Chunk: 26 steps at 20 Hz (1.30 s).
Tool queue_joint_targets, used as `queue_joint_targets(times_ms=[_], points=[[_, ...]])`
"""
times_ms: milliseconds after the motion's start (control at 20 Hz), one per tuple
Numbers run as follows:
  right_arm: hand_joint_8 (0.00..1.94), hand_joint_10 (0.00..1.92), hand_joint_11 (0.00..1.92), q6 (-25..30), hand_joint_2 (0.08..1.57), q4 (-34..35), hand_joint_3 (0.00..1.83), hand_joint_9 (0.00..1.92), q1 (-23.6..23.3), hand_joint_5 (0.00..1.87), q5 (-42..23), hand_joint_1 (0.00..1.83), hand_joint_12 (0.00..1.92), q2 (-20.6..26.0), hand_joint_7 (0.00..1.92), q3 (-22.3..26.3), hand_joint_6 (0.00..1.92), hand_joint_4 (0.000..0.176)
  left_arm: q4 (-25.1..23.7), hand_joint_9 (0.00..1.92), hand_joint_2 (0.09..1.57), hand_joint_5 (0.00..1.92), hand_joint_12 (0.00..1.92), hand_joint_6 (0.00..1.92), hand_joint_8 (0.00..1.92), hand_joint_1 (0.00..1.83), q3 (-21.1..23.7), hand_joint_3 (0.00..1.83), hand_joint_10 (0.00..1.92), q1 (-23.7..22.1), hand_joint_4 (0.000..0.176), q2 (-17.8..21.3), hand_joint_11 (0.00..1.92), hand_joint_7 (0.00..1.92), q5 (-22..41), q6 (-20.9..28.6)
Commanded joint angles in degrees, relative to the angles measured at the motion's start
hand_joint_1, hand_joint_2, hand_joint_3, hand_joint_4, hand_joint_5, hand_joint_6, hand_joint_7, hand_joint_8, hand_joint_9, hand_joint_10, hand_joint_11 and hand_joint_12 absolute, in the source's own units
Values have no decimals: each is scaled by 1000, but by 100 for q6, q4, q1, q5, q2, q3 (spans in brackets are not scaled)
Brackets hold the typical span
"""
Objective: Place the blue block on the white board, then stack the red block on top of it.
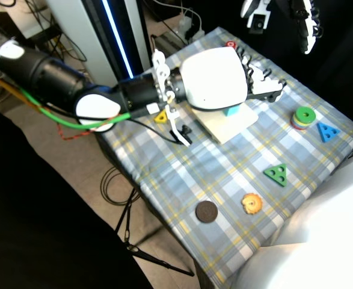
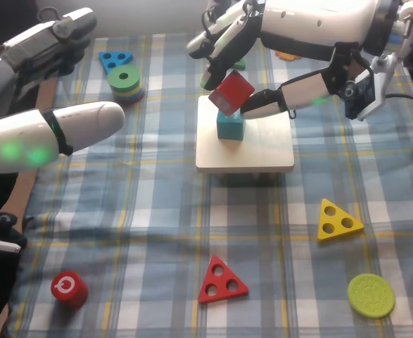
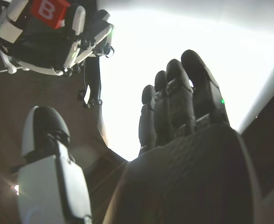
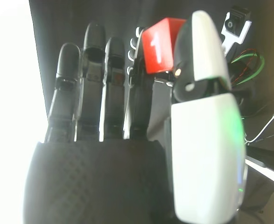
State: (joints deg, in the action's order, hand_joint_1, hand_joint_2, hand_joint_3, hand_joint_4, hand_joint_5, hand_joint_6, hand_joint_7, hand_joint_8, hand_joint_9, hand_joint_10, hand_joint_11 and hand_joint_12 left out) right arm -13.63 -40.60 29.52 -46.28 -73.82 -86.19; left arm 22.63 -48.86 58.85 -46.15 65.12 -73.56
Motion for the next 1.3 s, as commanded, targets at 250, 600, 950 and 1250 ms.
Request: queue_joint_targets(times_ms=[250,600,950,1250], points=[[109,0,29,56,1081,271,1,686,-87,1052,-412,1177,1083,-18,863,-28,850,0,-83,278,889,270,771,2,0,699,-3,1,0,-25,49,38,0,275,662,70],[1215,22,157,75,1160,239,0,816,-76,1042,-398,1229,1079,-16,731,-31,977,0,-83,292,887,262,811,1,2,681,-5,0,4,-22,45,37,0,274,666,81],[44,11,54,107,1079,186,0,770,-61,1055,-364,1173,1266,-16,905,-31,843,0,-83,303,884,263,822,2,1,694,-12,0,1,-24,50,37,0,279,663,94],[27,13,84,107,1086,166,1,776,-48,1038,-309,1163,1273,-17,904,-32,872,0,-88,298,895,265,819,1,1,699,-13,1,3,-29,49,37,0,277,664,105]])
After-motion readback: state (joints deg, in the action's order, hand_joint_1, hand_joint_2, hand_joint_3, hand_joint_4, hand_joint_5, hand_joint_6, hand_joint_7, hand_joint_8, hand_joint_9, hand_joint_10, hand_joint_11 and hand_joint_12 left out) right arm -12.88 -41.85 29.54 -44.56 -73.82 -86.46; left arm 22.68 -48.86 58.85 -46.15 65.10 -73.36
